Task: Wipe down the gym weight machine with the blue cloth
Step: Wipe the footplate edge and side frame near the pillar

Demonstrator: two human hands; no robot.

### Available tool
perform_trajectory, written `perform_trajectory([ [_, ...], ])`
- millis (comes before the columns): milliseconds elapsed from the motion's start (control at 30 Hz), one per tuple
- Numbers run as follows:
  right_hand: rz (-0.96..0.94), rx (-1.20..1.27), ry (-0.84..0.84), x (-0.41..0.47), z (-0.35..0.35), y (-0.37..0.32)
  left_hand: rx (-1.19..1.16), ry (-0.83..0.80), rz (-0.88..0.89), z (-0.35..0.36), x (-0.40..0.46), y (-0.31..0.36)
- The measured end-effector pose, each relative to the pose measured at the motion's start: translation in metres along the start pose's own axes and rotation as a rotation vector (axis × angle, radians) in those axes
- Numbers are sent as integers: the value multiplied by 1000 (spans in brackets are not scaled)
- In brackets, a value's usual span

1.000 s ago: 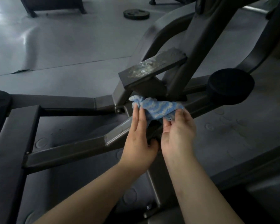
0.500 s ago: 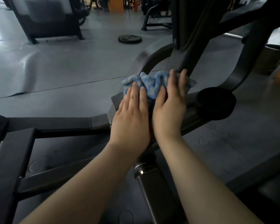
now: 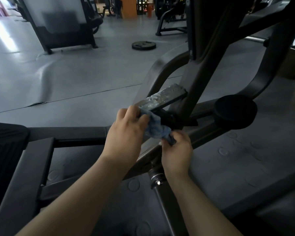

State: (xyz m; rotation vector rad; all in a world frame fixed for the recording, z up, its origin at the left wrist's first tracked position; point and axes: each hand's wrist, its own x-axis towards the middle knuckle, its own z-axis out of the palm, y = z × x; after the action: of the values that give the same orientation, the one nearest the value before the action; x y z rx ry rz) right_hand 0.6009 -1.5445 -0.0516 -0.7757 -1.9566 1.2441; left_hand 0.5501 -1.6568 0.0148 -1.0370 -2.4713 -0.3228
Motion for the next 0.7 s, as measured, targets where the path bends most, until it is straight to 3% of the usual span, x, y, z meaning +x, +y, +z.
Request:
perform_trajectory([
  [133,223,226,-37,-8,-5,-1,78,56,-14,11,-11,0],
  [200,307,334,-156,-6,-9,-2,103,141,-28,13,-17,9],
  [333,314,273,-380,3,-28,2,125,220,-66,16,-19,20],
  [500,282,287,-649,14,-56,-3,146,138,-88,21,-22,21],
  [600,300,164,-816,19,-71,-8,167,17,-85,21,-27,24],
  [700,303,156,-827,22,-79,-13,199,24,-84,23,-29,28],
])
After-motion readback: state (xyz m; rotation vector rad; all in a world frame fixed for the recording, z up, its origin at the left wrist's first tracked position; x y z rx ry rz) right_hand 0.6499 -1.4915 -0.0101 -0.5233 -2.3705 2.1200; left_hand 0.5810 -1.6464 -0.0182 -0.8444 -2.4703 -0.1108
